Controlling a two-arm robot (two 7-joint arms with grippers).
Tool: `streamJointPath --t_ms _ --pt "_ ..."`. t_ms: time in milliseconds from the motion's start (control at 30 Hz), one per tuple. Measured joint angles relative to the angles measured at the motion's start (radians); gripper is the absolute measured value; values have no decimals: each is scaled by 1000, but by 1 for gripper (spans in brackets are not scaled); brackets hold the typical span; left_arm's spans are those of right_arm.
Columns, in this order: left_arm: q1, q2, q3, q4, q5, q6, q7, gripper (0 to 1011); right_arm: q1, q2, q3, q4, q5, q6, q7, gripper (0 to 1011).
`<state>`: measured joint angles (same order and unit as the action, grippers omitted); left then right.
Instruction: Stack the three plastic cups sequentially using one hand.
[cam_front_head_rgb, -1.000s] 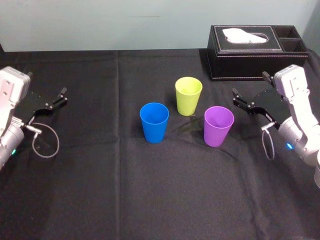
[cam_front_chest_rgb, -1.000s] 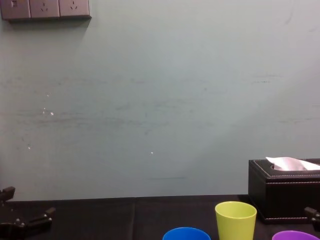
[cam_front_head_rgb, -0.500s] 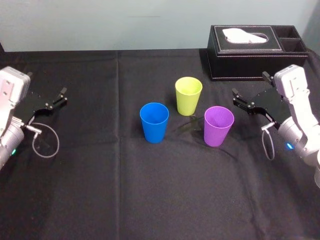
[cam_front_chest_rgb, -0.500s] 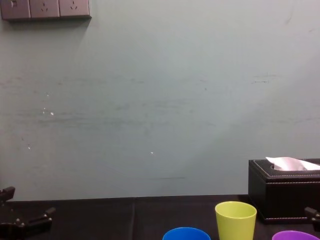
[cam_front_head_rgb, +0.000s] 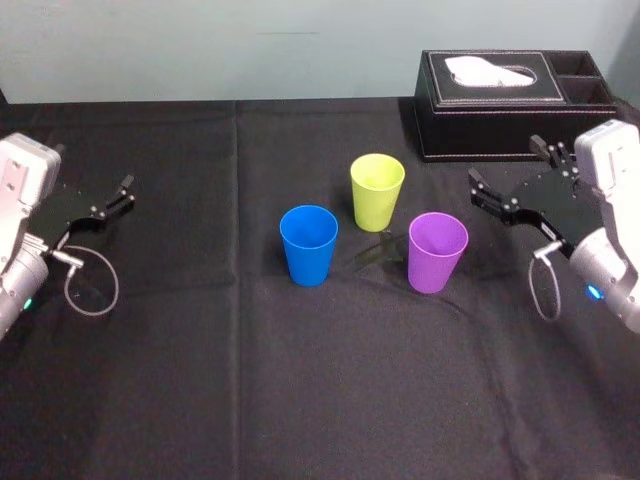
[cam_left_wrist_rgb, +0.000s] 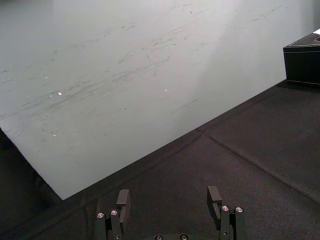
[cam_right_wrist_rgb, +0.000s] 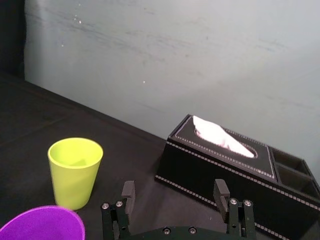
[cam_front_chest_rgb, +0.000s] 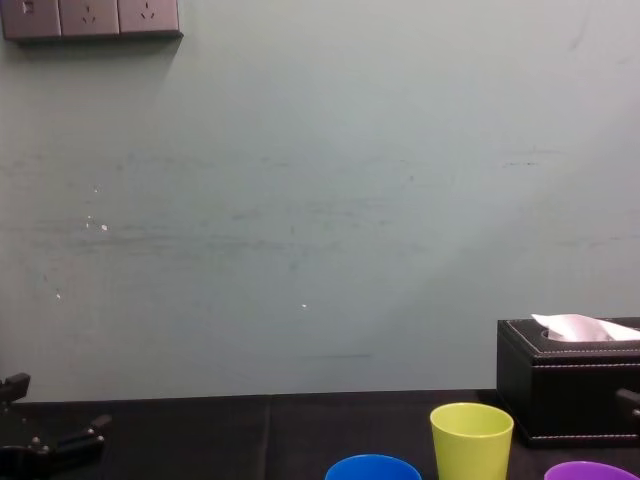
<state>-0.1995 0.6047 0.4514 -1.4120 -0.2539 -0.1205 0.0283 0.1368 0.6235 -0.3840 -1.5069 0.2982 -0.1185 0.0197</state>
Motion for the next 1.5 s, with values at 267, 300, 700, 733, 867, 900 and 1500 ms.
streamJointPath --t_ms 267,300,700,733,867,900,1500 --pt "0 0 0 0 0 0 0 1010 -150 72 85 -135 88 73 33 1000" --pt "0 0 0 0 0 0 0 1010 -150 72 85 -135 88 73 33 1000" --pt "0 0 0 0 0 0 0 1010 -384 113 137 -270 158 87 96 1000" --pt "0 0 0 0 0 0 0 1010 -386 109 135 -269 158 86 98 1000" --pt "0 0 0 0 0 0 0 1010 -382 75 122 -252 154 82 111 1000" --pt "0 0 0 0 0 0 0 1010 -382 75 122 -252 154 82 111 1000" --pt "0 0 0 0 0 0 0 1010 -302 -22 85 -189 91 90 159 1000"
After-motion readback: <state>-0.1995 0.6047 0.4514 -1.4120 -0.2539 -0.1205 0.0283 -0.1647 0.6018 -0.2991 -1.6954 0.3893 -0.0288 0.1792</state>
